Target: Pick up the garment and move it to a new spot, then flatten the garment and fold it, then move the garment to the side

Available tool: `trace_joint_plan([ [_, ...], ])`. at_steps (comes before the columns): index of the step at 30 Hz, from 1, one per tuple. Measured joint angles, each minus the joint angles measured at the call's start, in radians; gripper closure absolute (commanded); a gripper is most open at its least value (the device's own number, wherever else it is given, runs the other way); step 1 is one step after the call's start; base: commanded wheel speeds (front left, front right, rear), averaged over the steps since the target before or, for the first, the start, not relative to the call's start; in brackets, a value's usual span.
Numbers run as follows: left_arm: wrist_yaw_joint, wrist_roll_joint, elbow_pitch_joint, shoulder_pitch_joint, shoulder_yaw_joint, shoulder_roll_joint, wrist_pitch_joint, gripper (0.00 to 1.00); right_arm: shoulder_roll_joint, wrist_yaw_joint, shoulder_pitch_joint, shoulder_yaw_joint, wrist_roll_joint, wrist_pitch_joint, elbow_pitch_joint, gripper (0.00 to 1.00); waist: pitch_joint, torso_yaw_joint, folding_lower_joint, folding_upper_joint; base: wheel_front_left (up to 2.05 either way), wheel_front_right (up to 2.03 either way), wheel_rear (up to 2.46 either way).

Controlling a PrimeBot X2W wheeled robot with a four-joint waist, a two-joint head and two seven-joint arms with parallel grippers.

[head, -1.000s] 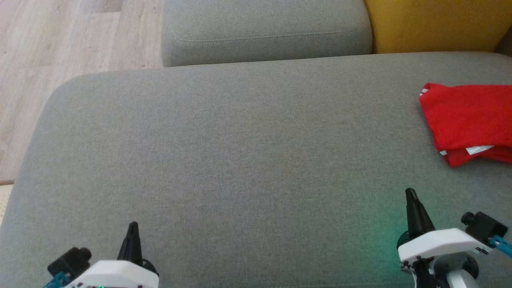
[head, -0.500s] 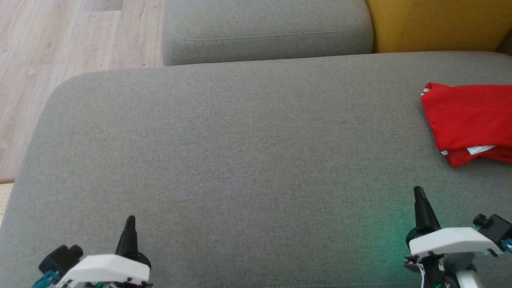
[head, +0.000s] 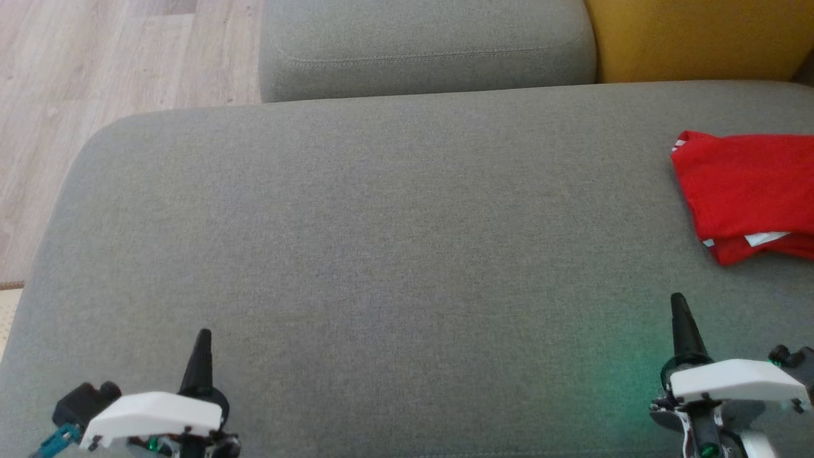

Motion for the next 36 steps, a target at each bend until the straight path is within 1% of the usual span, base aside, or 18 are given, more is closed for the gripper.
trace_joint_plan([
  [5,-0.017,-0.054,0.001,-0.009,0.018,0.0,0.01,1.0,0.0,0.0,-0.01,-0.008,0.057,0.009,-0.004,1.0,0.001,0.001,0.0,0.0,0.0,0.0,0.0],
  [31,-0.063,-0.334,0.006,-0.06,0.068,-0.001,0.087,1.0,0.0,0.0,-0.019,-0.057,0.355,0.06,-0.03,1.0,0.007,0.008,0.0,0.0,0.0,0.0,0.0],
  [36,-0.079,-0.388,0.007,-0.075,0.083,-0.001,0.097,1.0,0.0,0.0,-0.02,-0.064,0.411,0.068,-0.035,1.0,0.008,0.009,0.0,0.0,0.0,0.0,0.0],
])
